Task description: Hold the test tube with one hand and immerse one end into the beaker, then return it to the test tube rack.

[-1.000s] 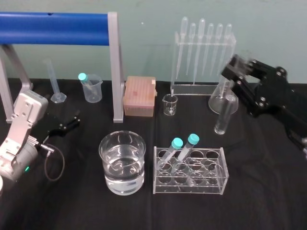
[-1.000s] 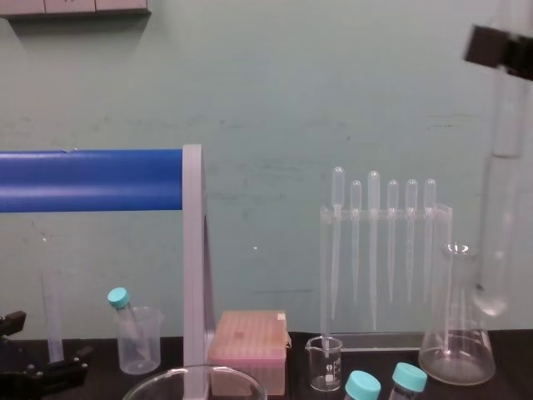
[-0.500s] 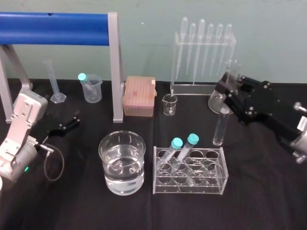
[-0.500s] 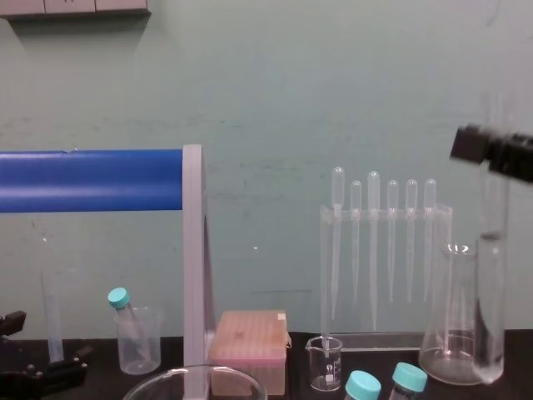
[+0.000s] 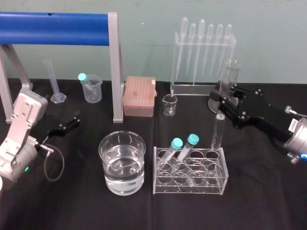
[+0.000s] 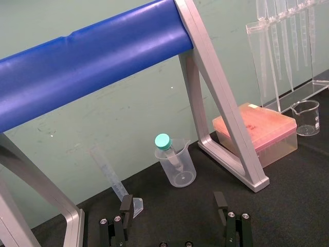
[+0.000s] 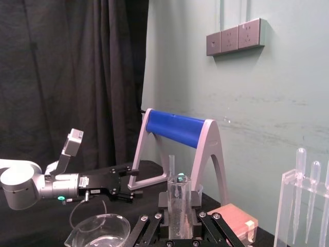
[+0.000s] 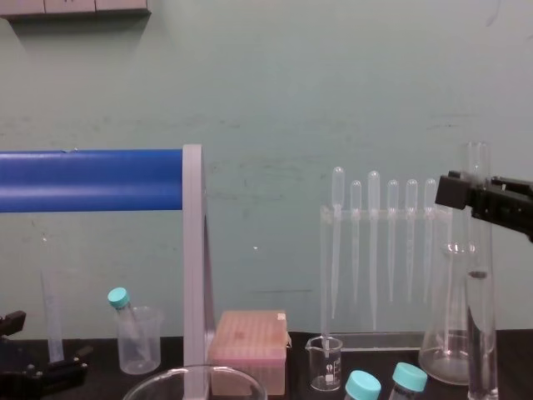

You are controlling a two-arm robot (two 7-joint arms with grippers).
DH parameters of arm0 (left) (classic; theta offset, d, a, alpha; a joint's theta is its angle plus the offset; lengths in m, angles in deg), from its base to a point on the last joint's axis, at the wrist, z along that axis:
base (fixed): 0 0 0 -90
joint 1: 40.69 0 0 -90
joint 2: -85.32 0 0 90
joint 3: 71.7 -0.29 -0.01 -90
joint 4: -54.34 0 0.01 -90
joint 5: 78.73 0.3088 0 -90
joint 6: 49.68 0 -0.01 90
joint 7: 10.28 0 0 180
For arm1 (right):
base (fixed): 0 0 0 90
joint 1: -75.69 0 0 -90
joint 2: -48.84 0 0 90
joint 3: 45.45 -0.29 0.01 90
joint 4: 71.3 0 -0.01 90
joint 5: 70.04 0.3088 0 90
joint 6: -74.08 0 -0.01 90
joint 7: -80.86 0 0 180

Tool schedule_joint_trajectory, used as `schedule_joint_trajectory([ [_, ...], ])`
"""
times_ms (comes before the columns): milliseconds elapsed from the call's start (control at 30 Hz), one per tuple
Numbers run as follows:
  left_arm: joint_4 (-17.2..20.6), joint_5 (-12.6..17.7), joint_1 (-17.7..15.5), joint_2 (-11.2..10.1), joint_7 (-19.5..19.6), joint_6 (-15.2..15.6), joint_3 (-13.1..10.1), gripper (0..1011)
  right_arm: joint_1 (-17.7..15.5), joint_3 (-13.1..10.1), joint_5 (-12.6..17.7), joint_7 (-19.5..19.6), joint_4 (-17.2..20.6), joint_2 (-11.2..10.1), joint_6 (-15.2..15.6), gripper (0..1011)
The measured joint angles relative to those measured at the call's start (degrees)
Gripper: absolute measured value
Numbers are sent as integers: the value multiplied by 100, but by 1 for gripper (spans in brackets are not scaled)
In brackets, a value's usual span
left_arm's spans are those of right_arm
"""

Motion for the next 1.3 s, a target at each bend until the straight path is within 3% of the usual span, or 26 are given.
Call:
schedule_joint_trajectory([
  [533, 0, 0, 0, 0, 0, 0, 0, 1000, 381, 322, -55, -241, -652, 197, 103, 225],
  [967, 0, 0, 0, 0, 0, 0, 0, 1000, 513, 467, -126, -296, -873, 206, 195, 225],
  [1300, 0, 0, 0, 0, 0, 0, 0, 1000, 391, 529, -163, -260, -896, 157, 246, 226],
])
